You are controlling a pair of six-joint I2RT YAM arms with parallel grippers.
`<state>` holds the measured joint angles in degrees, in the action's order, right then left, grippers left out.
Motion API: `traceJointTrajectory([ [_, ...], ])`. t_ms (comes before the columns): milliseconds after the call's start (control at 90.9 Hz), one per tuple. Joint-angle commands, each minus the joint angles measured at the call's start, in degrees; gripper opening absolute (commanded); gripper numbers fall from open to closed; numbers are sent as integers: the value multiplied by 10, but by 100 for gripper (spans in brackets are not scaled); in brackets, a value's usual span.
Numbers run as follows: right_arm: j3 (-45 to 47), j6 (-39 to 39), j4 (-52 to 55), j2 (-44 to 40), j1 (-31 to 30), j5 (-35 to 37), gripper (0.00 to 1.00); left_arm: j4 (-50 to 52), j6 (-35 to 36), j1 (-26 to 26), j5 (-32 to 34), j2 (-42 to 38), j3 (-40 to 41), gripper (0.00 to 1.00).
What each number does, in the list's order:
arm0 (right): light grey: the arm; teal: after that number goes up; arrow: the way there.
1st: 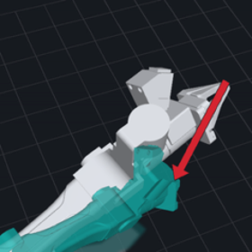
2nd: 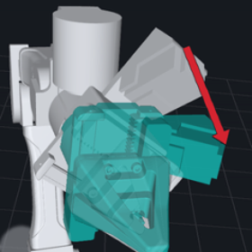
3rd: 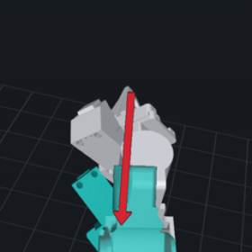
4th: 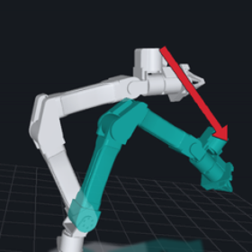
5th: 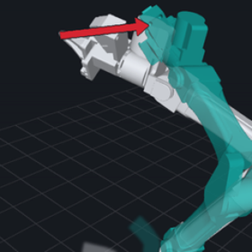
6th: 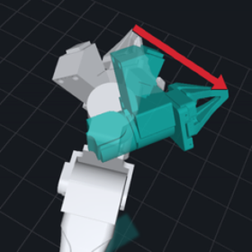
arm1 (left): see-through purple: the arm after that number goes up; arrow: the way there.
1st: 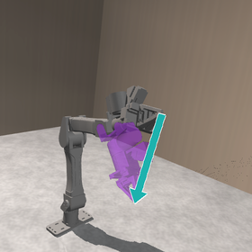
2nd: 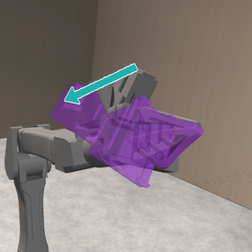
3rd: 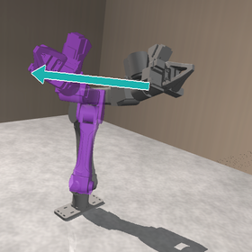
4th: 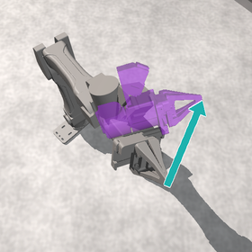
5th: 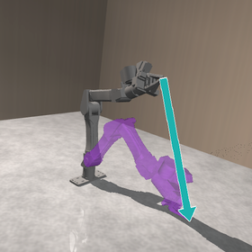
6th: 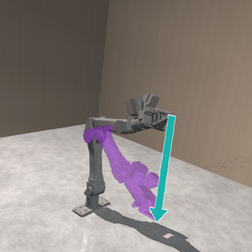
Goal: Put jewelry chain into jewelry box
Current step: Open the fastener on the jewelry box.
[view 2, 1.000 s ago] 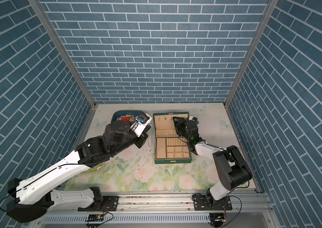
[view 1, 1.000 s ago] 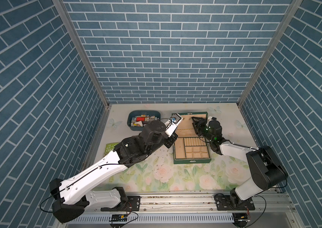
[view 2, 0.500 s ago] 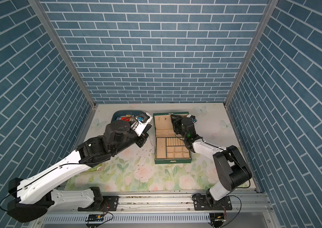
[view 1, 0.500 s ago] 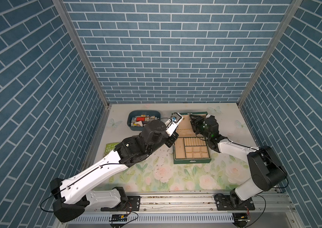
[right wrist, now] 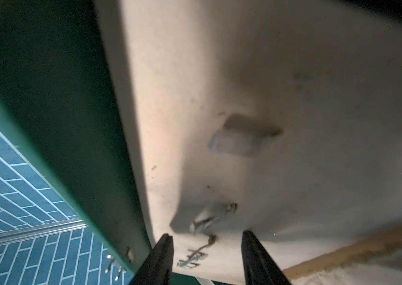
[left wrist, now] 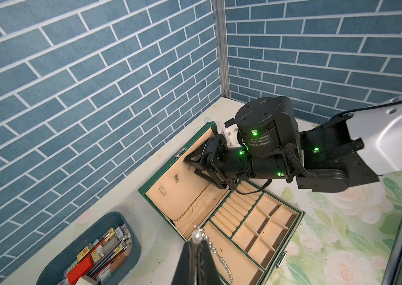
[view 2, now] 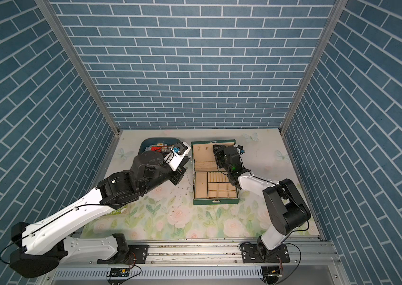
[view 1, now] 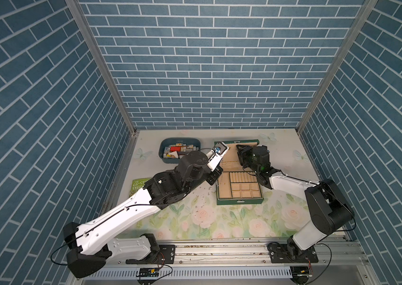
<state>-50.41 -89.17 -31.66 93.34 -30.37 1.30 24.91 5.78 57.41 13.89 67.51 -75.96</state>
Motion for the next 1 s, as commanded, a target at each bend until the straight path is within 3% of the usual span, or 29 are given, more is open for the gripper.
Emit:
traceJointTrajectory([
  [0,-23,-9,8,13,-2,14,48,-8,-2,4,-2,-9,7,0],
  [484,-16,-8,-4,18,-2,10,26,-2,-4,4,-6,-6,-1,0],
  [990,17,-4,-19,9,-2,7,14,0,-8,4,-10,-5,-4,0],
])
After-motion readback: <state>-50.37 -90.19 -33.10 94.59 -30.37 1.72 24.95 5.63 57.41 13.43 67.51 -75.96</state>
